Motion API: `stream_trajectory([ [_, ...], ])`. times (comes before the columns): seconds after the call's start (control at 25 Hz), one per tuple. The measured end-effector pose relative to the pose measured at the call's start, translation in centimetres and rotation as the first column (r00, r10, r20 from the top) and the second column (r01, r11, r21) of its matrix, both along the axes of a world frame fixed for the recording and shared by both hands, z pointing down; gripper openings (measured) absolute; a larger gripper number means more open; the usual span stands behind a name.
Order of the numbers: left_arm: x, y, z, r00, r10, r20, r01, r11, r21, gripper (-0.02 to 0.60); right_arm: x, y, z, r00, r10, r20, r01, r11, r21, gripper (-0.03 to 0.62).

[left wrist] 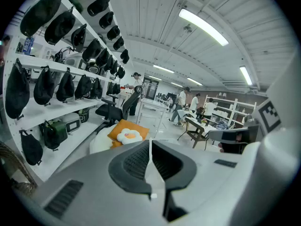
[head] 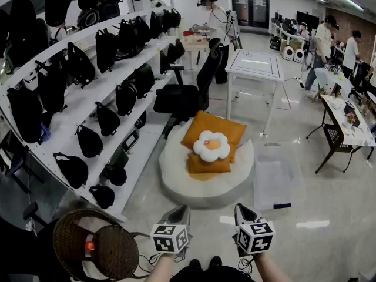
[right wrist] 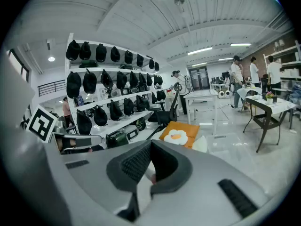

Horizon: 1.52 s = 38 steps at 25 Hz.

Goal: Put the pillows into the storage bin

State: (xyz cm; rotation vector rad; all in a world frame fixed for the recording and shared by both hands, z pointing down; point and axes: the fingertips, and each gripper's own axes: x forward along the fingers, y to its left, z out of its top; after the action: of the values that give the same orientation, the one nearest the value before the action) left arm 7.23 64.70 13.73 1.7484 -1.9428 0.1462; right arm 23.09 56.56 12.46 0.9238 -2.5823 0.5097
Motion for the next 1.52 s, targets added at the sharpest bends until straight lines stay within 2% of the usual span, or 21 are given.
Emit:
stream_trajectory([
  [0.2,0.3,-0.8,-0.2,1.000,0.000,0.020,0.000,1.000,0.001,0.023,0.3,-0.7,0.2,0.999,0.026,0.024,-0.026,1.000,-0.017,-0.002],
  [0.48,1.3,-1.8,0.2,1.000,-0.015,0.019,0.015,1.000,0.013,0.026,1.8,-2.6,1.6,0.997,0.078,-0.006,-0.078,0.997,-0.014,0.003],
  [0.56,1.5,-1.8,0.6,1.000,-0.030,0.006,0.030,1.000,0.006,0.054,2.0,-2.6,2.1,0.998,0.059,0.008,-0.058,0.997,-0.049,0.071],
  [0.64,1.9,-1.8,1.1,0.999,-0.040,-0.008,0.040,0.999,-0.003,0.096,2.4,-2.6,2.5,0.999,0.041,0.017,-0.040,0.997,-0.073,0.091],
  [0.8,2.1,-2.1,2.0,0.998,-0.057,-0.010,0.057,0.998,-0.022,0.124,2.6,-2.9,3.3,0.999,0.024,0.036,-0.020,0.992,-0.121,0.122],
  [0.96,1.7,-3.3,3.0,0.997,-0.063,-0.044,0.061,0.997,-0.045,0.139,2.3,-3.8,4.2,0.998,0.023,0.057,-0.012,0.983,-0.185,0.173],
  [1.24,-0.6,-8.5,4.6,0.996,-0.055,-0.067,0.051,0.997,-0.063,0.165,0.7,-8.6,5.4,0.997,0.052,0.058,-0.037,0.974,-0.225,0.202],
  [1.52,-5.5,-16.8,6.5,0.995,-0.027,-0.096,0.021,0.998,-0.061,0.170,-4.1,-15.9,6.9,0.997,0.070,0.037,-0.058,0.965,-0.257,0.201],
])
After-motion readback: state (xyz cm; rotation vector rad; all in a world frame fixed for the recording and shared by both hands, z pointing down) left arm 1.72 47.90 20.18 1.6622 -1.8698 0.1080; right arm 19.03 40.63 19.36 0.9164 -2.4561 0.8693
